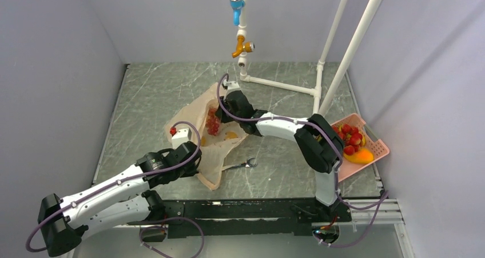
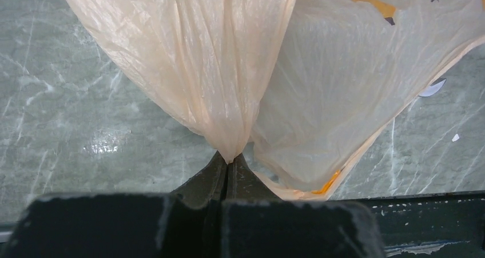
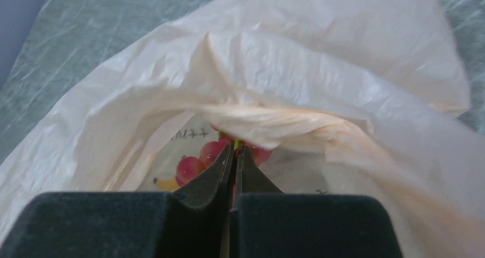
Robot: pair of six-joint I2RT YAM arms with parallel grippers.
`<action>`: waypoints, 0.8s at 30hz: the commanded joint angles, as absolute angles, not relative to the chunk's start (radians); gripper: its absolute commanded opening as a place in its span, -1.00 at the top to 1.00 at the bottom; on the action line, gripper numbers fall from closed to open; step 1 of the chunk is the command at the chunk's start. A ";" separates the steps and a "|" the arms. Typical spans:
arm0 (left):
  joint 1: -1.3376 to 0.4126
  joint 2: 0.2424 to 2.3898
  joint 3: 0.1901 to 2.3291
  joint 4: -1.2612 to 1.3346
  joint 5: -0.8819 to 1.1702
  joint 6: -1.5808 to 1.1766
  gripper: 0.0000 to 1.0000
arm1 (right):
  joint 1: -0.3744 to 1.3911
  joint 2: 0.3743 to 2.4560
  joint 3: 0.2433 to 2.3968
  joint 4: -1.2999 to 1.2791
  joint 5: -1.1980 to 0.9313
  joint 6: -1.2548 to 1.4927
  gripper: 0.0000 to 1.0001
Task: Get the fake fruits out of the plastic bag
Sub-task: Take out the fake fruit from the plastic bag.
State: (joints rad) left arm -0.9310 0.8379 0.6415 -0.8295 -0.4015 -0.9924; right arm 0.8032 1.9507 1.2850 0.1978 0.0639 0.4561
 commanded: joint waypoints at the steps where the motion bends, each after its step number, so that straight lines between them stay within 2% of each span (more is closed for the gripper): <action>1: -0.933 0.865 0.661 -0.796 -0.418 -0.996 1.00 | 0.819 1.886 1.225 0.273 -0.031 0.473 1.00; 15: -0.933 0.926 0.662 -0.740 -0.410 -0.997 1.00 | 0.822 1.640 1.122 0.218 -0.113 0.480 1.00; 24: -0.916 1.004 0.714 -0.748 -0.443 -0.990 1.00 | 0.819 1.442 1.135 0.149 -0.114 0.474 1.00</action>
State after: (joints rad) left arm -0.9302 0.9741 0.6460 -0.7631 -0.4015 -0.9916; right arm 0.8242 1.5517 1.1206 0.1638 -0.1143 0.4747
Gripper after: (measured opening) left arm 0.012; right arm 0.018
